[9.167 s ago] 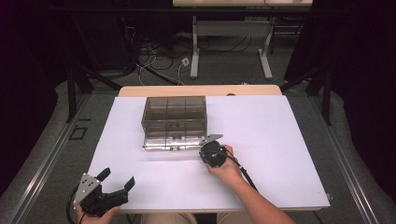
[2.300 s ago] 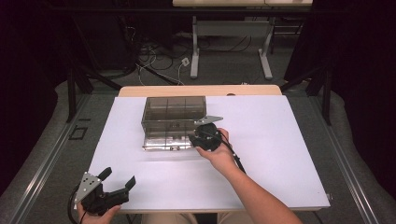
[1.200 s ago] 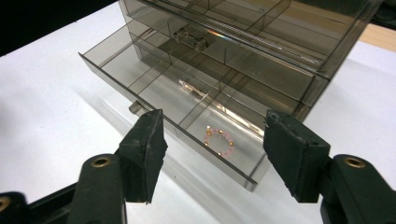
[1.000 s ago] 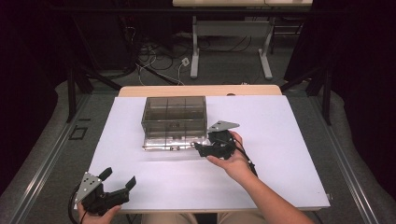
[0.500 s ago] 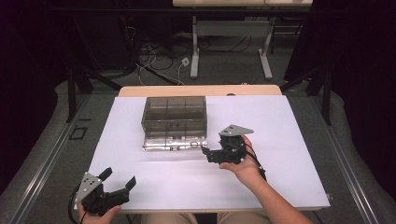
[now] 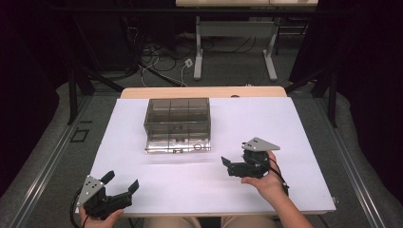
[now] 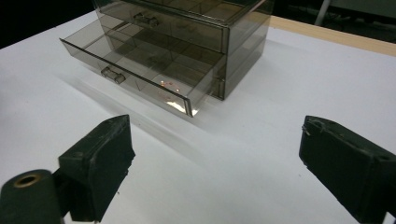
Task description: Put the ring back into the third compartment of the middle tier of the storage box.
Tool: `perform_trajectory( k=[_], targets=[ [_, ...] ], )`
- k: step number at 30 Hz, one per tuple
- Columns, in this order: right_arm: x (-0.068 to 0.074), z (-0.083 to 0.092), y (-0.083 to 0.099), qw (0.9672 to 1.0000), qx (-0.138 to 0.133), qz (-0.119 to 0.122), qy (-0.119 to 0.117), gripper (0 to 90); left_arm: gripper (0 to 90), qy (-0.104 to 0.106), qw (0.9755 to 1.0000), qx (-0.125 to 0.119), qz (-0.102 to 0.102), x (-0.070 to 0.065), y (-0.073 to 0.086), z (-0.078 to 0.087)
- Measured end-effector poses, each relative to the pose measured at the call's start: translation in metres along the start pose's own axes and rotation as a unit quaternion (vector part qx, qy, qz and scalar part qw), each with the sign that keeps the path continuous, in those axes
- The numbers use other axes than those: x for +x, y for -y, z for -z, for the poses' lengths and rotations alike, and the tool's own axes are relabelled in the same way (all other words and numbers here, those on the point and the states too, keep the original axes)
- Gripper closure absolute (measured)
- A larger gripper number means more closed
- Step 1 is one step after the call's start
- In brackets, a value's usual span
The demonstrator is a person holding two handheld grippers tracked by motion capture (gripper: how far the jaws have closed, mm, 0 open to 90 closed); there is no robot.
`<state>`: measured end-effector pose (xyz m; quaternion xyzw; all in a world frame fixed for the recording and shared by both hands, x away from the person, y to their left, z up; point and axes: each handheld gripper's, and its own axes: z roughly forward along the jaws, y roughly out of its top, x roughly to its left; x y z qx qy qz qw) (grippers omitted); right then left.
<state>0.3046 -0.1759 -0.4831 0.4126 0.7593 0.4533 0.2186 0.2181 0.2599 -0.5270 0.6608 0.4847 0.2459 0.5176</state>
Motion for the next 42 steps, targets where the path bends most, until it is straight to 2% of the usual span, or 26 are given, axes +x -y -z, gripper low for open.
perform_trajectory(
  k=[1,2,4,6,8,11,14,16,20,23,29,38,39,42],
  targets=[
    [-0.002,0.002,0.003,1.0000,-0.007,-0.002,0.003,6.8,3.2,0.000,1.0000,0.001,-0.002,0.000,0.000,0.000],
    [-0.007,0.010,0.008,0.9999,-0.007,-0.014,0.005,5.3,3.2,0.001,1.0000,0.001,-0.002,-0.001,0.000,0.000],
    [-0.009,0.012,0.010,0.9997,-0.012,-0.019,0.004,4.8,3.2,0.001,1.0000,0.000,-0.001,-0.001,0.000,-0.001],
    [-0.019,0.020,0.019,0.9991,-0.019,-0.036,0.009,3.3,3.2,0.001,1.0000,0.001,-0.001,-0.001,0.000,-0.001],
    [-0.020,0.022,0.021,0.9989,-0.014,-0.044,0.011,3.1,3.2,0.001,1.0000,0.001,0.000,-0.001,0.000,-0.001],
    [-0.032,0.027,0.033,0.9976,-0.016,-0.066,0.016,0.7,3.2,0.000,1.0000,0.001,0.000,-0.002,0.000,-0.001],
    [-0.037,0.031,0.038,0.9973,-0.016,-0.069,0.021,0.0,3.2,0.000,1.0000,0.001,0.001,-0.001,0.000,-0.001],
    [-0.042,0.034,0.044,0.9965,-0.012,-0.074,0.036,0.0,3.2,0.000,1.0000,0.002,0.002,-0.001,0.000,0.000],
    [-0.044,0.038,0.049,0.9958,-0.015,-0.075,0.051,0.0,3.2,0.000,1.0000,0.002,0.002,-0.001,0.000,-0.001],
    [-0.047,0.044,0.057,0.9954,-0.019,-0.065,0.067,0.0,3.2,0.000,1.0000,0.002,0.003,-0.001,0.001,-0.001],
    [-0.051,0.049,0.068,0.9936,-0.028,-0.072,0.082,0.0,3.2,-0.001,1.0000,0.002,0.003,-0.001,0.001,0.000],
    [-0.059,0.055,0.088,0.9912,-0.027,-0.074,0.106,0.0,3.2,-0.002,1.0000,0.003,0.003,-0.001,0.001,-0.001],
    [-0.060,0.057,0.091,0.9905,-0.020,-0.084,0.107,0.0,3.2,-0.002,1.0000,0.003,0.004,-0.001,0.001,-0.001],
    [-0.063,0.058,0.096,0.9894,-0.024,-0.092,0.110,0.0,3.2,-0.003,1.0000,0.004,0.003,-0.001,0.001,-0.001]
  ],
)
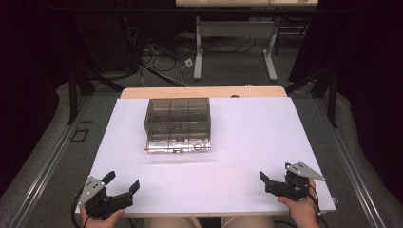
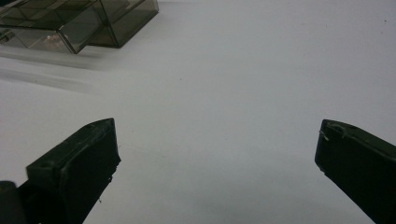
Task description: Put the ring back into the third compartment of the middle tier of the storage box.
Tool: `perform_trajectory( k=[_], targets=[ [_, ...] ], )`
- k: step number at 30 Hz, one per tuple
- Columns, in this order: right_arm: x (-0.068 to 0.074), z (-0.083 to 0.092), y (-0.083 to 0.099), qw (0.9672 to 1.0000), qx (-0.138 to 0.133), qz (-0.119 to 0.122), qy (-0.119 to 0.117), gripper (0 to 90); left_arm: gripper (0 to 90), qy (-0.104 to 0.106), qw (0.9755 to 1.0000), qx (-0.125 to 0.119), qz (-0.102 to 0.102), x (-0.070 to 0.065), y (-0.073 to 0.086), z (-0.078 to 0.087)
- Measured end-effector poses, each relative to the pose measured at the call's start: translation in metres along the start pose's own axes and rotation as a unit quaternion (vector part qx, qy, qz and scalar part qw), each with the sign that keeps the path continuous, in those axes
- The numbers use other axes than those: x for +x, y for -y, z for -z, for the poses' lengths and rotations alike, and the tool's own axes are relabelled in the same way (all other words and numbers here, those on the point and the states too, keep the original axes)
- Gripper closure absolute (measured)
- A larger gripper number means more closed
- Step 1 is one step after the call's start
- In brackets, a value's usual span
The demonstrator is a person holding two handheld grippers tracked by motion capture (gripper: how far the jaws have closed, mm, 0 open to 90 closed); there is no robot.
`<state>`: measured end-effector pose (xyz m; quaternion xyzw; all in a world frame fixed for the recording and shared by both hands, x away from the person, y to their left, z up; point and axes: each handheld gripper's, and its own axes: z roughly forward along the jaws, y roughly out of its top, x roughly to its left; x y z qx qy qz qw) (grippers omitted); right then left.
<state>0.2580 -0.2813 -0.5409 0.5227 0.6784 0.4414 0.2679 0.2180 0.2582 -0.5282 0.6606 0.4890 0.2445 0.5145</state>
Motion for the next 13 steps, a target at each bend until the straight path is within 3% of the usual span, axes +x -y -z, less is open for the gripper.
perform_trajectory(
  k=[9,13],
  targets=[
    [-0.007,0.005,0.008,0.9998,-0.009,-0.013,0.008,0.0,3.2,-0.001,1.0000,0.000,0.001,0.001,0.000,0.000],
    [-0.013,0.007,0.012,0.9995,-0.012,-0.021,0.022,0.0,3.2,-0.001,1.0000,0.001,0.002,0.001,0.001,0.000]
  ],
)
